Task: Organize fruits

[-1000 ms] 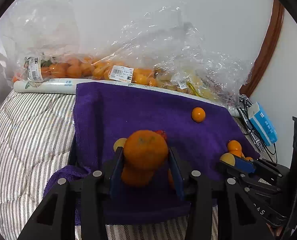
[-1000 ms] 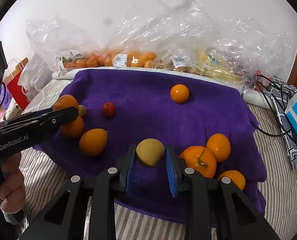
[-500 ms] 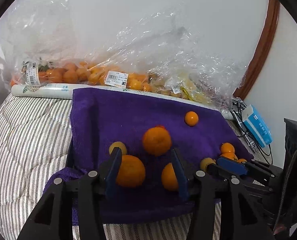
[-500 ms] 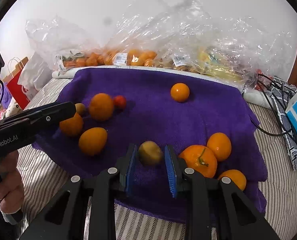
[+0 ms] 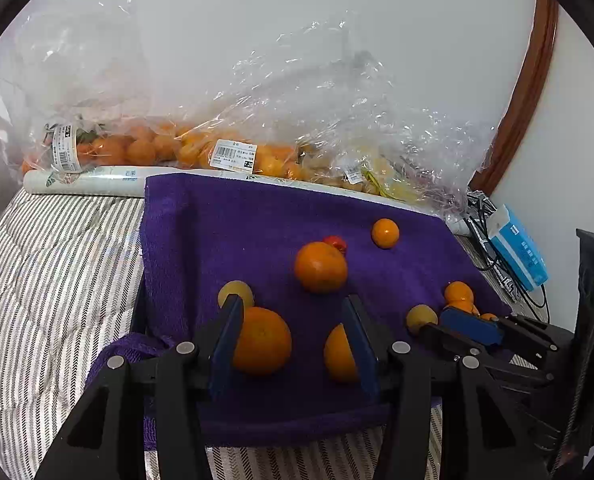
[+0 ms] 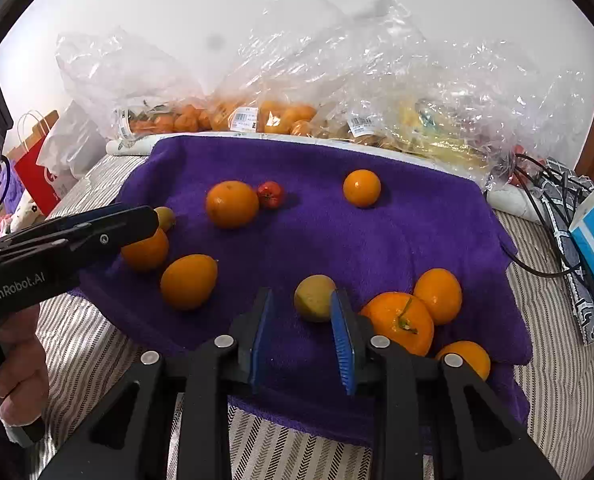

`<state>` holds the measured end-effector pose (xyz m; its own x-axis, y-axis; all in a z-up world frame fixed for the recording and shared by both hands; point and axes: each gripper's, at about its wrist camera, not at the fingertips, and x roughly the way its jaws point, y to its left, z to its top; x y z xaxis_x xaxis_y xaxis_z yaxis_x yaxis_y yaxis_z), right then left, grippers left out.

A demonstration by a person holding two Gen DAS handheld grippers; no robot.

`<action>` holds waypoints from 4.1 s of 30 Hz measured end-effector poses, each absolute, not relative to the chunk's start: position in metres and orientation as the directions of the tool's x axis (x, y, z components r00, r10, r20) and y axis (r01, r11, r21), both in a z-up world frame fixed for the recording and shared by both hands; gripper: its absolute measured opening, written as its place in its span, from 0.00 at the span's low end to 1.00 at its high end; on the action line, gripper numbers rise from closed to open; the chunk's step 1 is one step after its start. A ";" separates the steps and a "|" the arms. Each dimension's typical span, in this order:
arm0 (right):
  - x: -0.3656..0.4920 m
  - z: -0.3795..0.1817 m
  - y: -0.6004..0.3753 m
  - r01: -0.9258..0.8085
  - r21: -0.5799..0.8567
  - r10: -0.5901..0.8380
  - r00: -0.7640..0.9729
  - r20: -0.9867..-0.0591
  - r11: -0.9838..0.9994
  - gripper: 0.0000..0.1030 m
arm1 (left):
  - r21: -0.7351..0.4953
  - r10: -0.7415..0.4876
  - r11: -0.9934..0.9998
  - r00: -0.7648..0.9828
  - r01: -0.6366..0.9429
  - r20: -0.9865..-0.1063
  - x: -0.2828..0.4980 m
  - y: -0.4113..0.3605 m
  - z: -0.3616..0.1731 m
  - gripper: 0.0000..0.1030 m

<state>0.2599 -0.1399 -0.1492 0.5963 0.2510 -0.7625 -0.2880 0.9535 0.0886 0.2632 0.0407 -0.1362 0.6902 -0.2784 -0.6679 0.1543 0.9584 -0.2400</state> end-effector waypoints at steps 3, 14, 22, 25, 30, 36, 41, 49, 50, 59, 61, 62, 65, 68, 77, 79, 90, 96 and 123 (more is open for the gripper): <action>0.258 -0.145 -0.141 -0.282 0.091 0.252 0.610 -0.751 0.955 0.33 | -0.236 -0.276 0.959 0.693 0.155 -0.667 0.263 0.040 -0.136 0.48; 0.245 -0.118 -0.150 -0.282 0.162 0.312 0.644 -0.698 0.946 0.52 | -0.241 -0.281 0.957 0.719 0.160 -0.636 0.248 0.038 -0.123 0.51; 0.207 -0.068 -0.163 -0.230 0.169 0.283 0.690 -0.666 0.958 0.52 | -0.280 -0.295 0.949 0.727 0.147 -0.620 0.207 0.045 -0.094 0.59; 0.187 -0.050 -0.168 -0.193 0.159 0.250 0.707 -0.662 0.968 0.52 | -0.260 -0.275 0.956 0.741 0.140 -0.613 0.183 0.043 -0.079 0.61; 0.150 -0.034 -0.173 -0.154 0.161 0.223 0.709 -0.669 0.975 0.52 | -0.212 -0.220 0.970 0.806 0.121 -0.549 0.134 0.041 -0.050 0.77; 0.102 -0.023 -0.179 -0.104 0.140 0.172 0.723 -0.669 0.985 0.63 | -0.162 -0.149 0.984 0.822 0.070 -0.549 0.090 0.037 -0.034 0.83; 0.063 -0.011 -0.181 -0.111 0.126 0.166 0.760 -0.628 0.986 0.78 | -0.152 -0.139 0.986 0.823 0.065 -0.551 0.060 0.033 -0.025 0.88; 0.014 0.008 -0.193 -0.103 0.122 0.156 0.783 -0.601 0.987 0.88 | -0.088 -0.073 0.996 0.854 0.032 -0.514 0.018 0.019 -0.003 0.97; 0.011 0.010 -0.193 -0.101 0.116 0.151 0.787 -0.598 0.988 0.88 | -0.083 -0.066 0.996 0.856 0.027 -0.512 0.014 0.018 -0.001 0.97; -0.011 0.017 -0.201 -0.095 0.122 0.149 0.793 -0.591 0.988 0.89 | -0.032 -0.037 0.999 0.857 0.024 -0.514 0.004 -0.002 0.002 0.97; -0.011 0.016 -0.203 -0.088 0.127 0.147 0.791 -0.594 0.988 0.89 | -0.025 -0.039 0.999 0.857 0.030 -0.514 0.004 -0.006 0.000 0.97; -0.010 0.016 -0.203 -0.087 0.129 0.147 0.791 -0.594 0.988 0.89 | -0.025 -0.037 0.999 0.856 0.029 -0.516 0.005 -0.007 -0.001 0.97; -0.011 0.017 -0.204 -0.086 0.131 0.148 0.794 -0.590 0.988 0.89 | -0.032 -0.038 0.999 0.851 0.025 -0.524 0.006 -0.007 -0.004 0.97; -0.012 0.016 -0.204 -0.087 0.129 0.147 0.794 -0.589 0.988 0.89 | -0.035 -0.034 0.999 0.850 0.019 -0.526 0.006 -0.007 -0.005 0.97; -0.014 0.017 -0.204 -0.084 0.121 0.139 0.798 -0.587 0.989 0.89 | -0.032 -0.026 0.999 0.851 0.011 -0.525 0.003 -0.005 -0.004 0.97; -0.014 0.018 -0.204 -0.082 0.119 0.137 0.798 -0.586 0.989 0.89 | -0.032 -0.025 0.999 0.850 0.010 -0.526 0.004 -0.005 -0.005 0.97; -0.016 0.018 -0.206 -0.074 0.122 0.132 0.799 -0.586 0.990 0.89 | -0.035 -0.021 0.999 0.847 0.004 -0.530 0.005 -0.003 -0.005 0.97; -0.018 0.019 -0.206 -0.075 0.118 0.130 0.803 -0.582 0.990 0.89 | -0.035 -0.020 0.999 0.847 0.002 -0.531 0.005 -0.004 -0.005 0.97; -0.018 0.023 -0.201 -0.093 0.096 0.132 0.808 -0.575 0.991 0.89 | -0.038 -0.020 0.999 0.849 0.000 -0.528 0.004 -0.003 -0.001 0.97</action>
